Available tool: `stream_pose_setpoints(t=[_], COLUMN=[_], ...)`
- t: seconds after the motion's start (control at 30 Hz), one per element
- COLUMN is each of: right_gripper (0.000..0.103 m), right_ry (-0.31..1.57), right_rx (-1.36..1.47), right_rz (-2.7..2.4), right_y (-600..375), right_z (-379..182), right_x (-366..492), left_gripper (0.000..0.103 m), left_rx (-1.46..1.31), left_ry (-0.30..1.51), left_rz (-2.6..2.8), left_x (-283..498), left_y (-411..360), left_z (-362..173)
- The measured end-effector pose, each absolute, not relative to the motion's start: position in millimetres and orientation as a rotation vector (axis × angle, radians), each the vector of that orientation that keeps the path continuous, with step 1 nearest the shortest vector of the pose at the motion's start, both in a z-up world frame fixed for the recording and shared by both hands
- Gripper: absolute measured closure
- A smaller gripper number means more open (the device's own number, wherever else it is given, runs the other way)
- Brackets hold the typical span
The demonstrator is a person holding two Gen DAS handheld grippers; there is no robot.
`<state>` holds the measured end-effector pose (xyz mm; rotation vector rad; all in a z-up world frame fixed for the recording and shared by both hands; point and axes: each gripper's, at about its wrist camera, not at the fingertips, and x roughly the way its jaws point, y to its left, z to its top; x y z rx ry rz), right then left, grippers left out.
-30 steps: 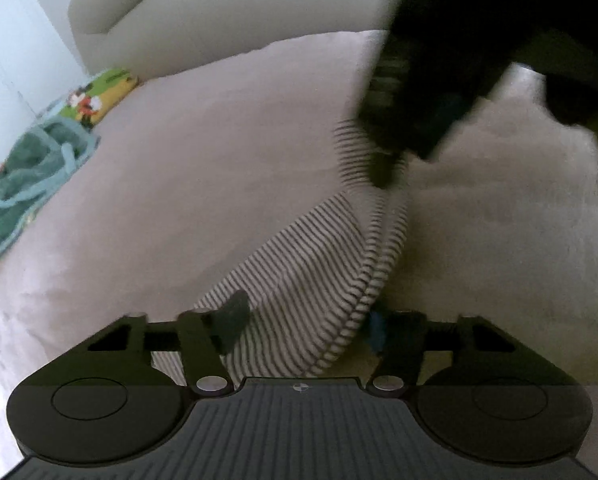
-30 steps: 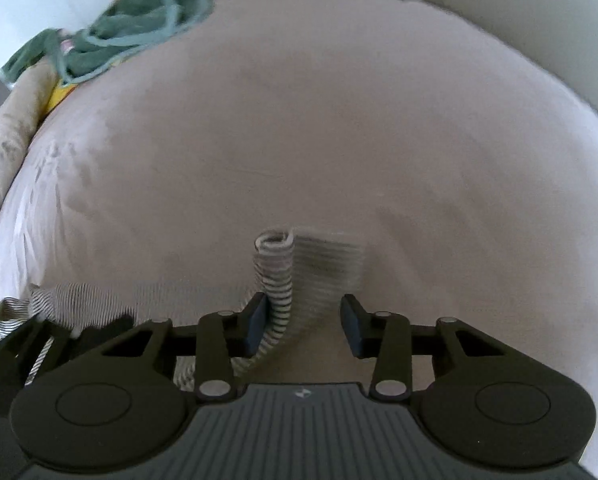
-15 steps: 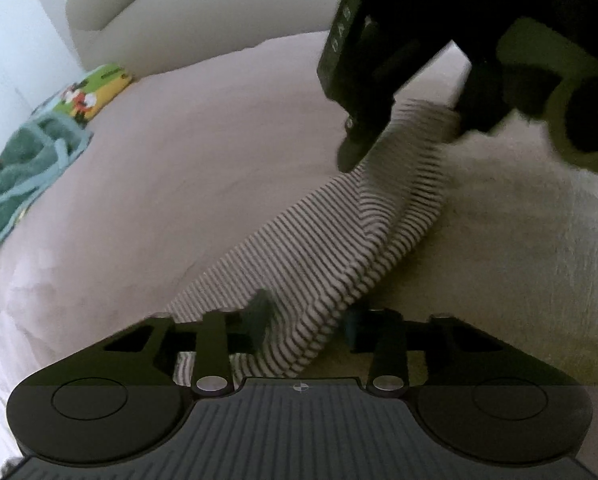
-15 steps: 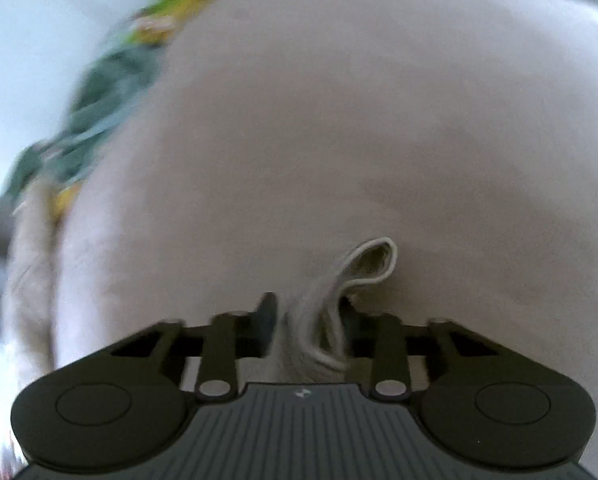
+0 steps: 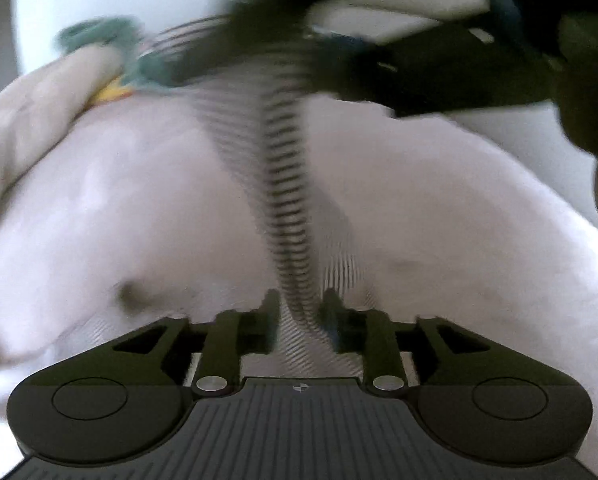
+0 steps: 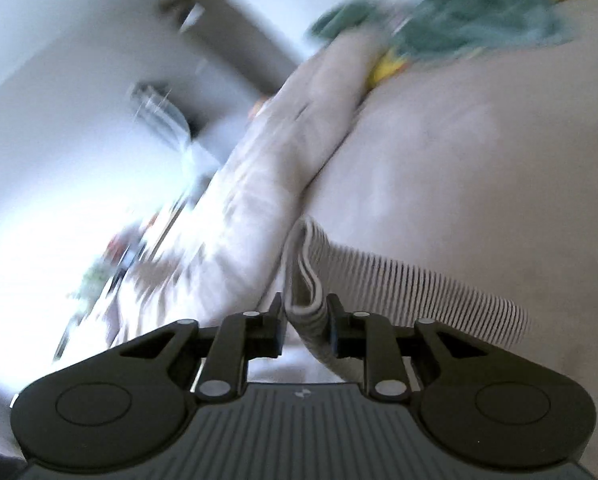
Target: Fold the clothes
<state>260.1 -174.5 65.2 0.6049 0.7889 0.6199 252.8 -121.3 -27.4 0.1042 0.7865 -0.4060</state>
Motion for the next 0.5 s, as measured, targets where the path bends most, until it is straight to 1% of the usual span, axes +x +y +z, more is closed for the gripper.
stream_pose_setpoints(t=[0.03,0.07,0.1,0.13,0.17,0.2,0.3,0.4,0.47,0.5], right_gripper=[0.076,0.069,0.064,0.054,0.047,0.047,0.046,0.046,0.046,0.046], right_ry=[0.792,0.787,0.774,0.762,0.764,0.768,0.853,0.897,0.912,0.925], right_rx=[0.601,0.593,0.585,0.576,0.561,0.546,0.491,0.373,0.184,0.095], right_rz=[0.64,0.652,0.642,0.631,0.59,0.547,0.397,0.253,0.161,0.129], right_y=[-161,-149,-144,-140,-141,-143,-154,-163,-160,-156], right_z=[64,64,65,65,62,58,40,19,5,-3], right_x=[264,270,269,268,267,266,246,231,203,194], left_gripper=[0.039,0.034,0.029,0.027,0.026,0.025,0.024,0.024,0.024,0.027], left_rx=[0.073,0.02,-0.035,-0.09,-0.146,-0.202,-0.378,-0.551,-0.59,-0.587], left_ry=[0.815,0.842,0.869,0.896,0.922,0.948,1.022,1.057,1.077,1.088], left_rz=[-0.384,-0.37,-0.357,-0.344,-0.331,-0.317,-0.267,-0.266,-0.253,-0.236], left_x=[254,253,252,251,250,249,259,273,279,279], left_y=[-106,-92,-78,-64,-50,-36,-2,16,17,16], left_z=[-33,-39,-45,-50,-56,-62,-78,-88,-92,-93])
